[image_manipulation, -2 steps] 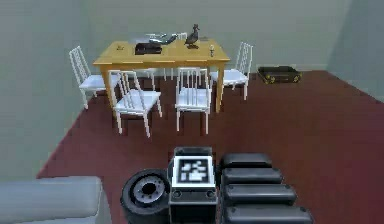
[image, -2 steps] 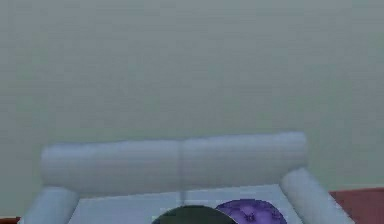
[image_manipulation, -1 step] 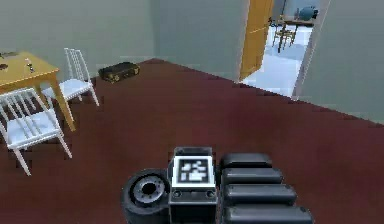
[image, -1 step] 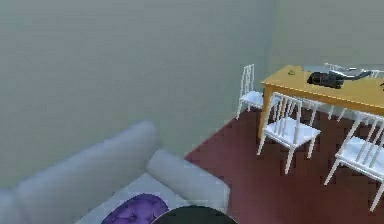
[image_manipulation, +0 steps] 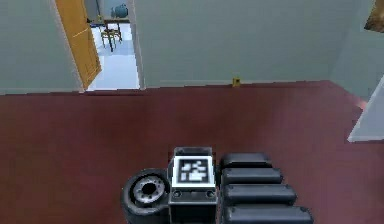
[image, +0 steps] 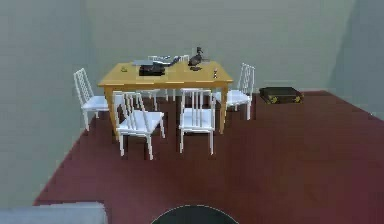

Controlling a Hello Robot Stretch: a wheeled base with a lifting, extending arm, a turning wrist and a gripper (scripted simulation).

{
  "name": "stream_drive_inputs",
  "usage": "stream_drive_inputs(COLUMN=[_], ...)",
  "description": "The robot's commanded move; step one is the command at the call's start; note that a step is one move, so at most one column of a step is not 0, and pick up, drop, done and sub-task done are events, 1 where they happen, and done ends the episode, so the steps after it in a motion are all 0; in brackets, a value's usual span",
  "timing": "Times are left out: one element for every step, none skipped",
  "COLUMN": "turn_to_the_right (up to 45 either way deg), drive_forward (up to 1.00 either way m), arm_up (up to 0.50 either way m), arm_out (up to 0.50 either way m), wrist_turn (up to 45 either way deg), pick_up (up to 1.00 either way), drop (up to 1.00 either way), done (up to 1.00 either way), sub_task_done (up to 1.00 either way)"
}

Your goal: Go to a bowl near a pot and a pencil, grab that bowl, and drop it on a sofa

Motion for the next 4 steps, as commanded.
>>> stream_drive_inputs(turn_to_the_right=[42.0,45.0,45.0,45.0], drive_forward=[0.00,0.00,0.00,0.00], arm_up=[0.00,0.00,0.00,0.00], arm_out=[0.00,0.00,0.00,0.00], wrist_turn=[0.0,0.0,0.0,0.0], pick_up=[0.00,0.00,0.00,0.00], drop=[0.00,0.00,0.00,0.00], done=[0.00,0.00,0.00,0.00], sub_task_done=[0.00,0.00,0.00,0.00])
